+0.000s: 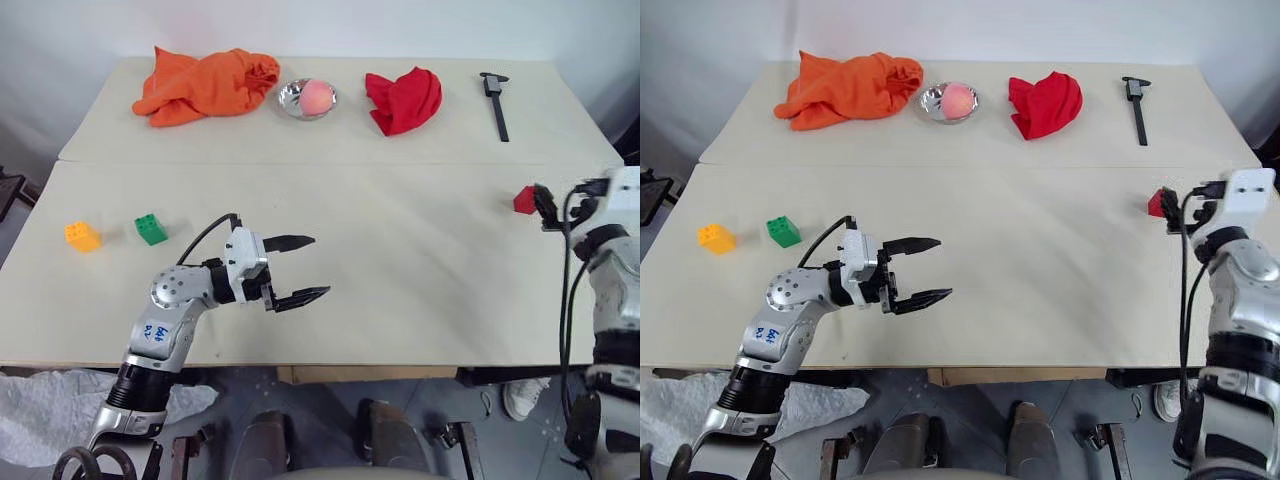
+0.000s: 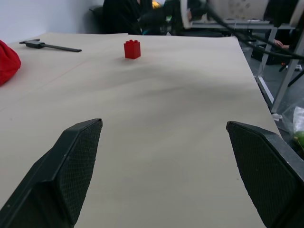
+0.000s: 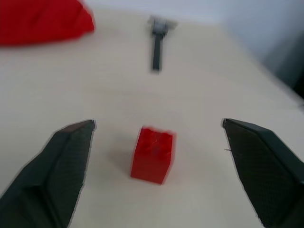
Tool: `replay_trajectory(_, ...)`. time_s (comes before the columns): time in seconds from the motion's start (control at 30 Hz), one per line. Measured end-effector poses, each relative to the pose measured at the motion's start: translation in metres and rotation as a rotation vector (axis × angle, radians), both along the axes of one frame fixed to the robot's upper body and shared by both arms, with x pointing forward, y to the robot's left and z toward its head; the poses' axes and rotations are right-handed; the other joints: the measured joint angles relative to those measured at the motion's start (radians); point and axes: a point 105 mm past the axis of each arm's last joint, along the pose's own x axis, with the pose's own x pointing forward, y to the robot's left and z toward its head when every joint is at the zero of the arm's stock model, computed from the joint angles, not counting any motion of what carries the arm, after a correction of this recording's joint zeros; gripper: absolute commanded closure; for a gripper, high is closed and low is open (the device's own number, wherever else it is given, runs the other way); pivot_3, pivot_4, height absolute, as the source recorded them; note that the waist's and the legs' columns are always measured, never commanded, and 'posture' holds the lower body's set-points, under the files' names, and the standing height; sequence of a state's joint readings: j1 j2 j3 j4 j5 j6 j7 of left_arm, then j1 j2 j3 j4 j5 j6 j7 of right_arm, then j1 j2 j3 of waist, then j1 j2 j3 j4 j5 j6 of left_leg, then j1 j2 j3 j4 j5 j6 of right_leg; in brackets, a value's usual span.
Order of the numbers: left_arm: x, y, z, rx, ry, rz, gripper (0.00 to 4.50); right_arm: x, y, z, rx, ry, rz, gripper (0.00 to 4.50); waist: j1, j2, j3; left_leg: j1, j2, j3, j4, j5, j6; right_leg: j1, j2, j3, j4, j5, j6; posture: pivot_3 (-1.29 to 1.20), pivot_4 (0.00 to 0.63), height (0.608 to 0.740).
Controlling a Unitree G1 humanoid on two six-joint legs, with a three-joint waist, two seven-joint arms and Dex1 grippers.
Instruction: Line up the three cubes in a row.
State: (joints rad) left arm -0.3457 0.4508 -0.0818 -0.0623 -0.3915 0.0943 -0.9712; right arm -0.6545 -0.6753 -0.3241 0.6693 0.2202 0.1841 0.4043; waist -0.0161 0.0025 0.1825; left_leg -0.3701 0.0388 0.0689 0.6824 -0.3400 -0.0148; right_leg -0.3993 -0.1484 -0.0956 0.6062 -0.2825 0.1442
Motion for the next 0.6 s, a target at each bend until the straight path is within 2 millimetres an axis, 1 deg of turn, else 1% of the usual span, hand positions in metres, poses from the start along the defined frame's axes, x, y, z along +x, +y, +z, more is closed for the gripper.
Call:
replay_trajectory(0.1, 0.001, 0.000, 0.000, -0.002, -0.002, 0.012, 0.07, 0.015, 0.002, -0.008, -0.008, 0.074, -0.016, 0.00, 0.000, 0.000, 0.000, -0.001, 0.000, 0.000, -0.001, 0.000, 0.000, 0.000, 0.000, -0.001, -0.001, 0.000, 0.000, 0.00, 0.150, 0.740)
replay_trajectory(0.27, 0.000, 0.003, -0.004, -0.002, 0.008, 0.031, 0.07, 0.021, -0.003, -0.017, -0.028, 0.126, -0.053, 0.00, 0.001, 0.000, 0.000, -0.001, 0.000, 0.000, -0.001, 0.000, 0.000, 0.000, 0.000, -0.001, -0.002, 0.000, 0.000, 0.00, 0.150, 0.740)
replay_trajectory(0.37, -0.001, 0.005, -0.009, -0.001, 0.023, 0.038, 0.00, 0.021, -0.005, -0.025, -0.018, 0.151, -0.064, 0.67, -0.001, 0.000, 0.000, -0.001, 0.000, 0.000, -0.001, 0.000, 0.000, 0.000, 0.000, -0.001, -0.002, 0.000, 0.000, 0.00, 0.150, 0.740)
replay_trajectory(0.43, -0.001, 0.005, -0.008, 0.000, 0.019, 0.042, 0.00, 0.021, -0.006, -0.028, -0.014, 0.154, -0.067, 1.36, -0.002, 0.000, 0.000, -0.001, 0.000, 0.000, -0.001, 0.000, 0.000, 0.000, 0.000, -0.001, -0.002, 0.000, 0.000, 0.00, 0.150, 0.740)
replay_trajectory(0.57, 0.000, 0.005, -0.008, 0.002, 0.014, 0.049, 0.00, 0.022, -0.003, -0.026, -0.019, 0.132, -0.043, 2.79, -0.010, 0.000, 0.000, -0.001, 0.000, 0.000, -0.001, 0.000, 0.000, 0.000, 0.000, -0.001, -0.002, 0.000, 0.000, 0.00, 0.150, 0.740)
replay_trajectory(0.6, 0.000, 0.005, -0.008, 0.003, 0.013, 0.049, 0.00, 0.022, -0.002, -0.025, -0.021, 0.125, -0.034, 3.03, -0.011, 0.000, 0.000, -0.001, 0.000, 0.000, -0.001, 0.000, 0.000, 0.000, 0.000, -0.001, -0.002, 0.000, 0.000, 0.00, 0.150, 0.740)
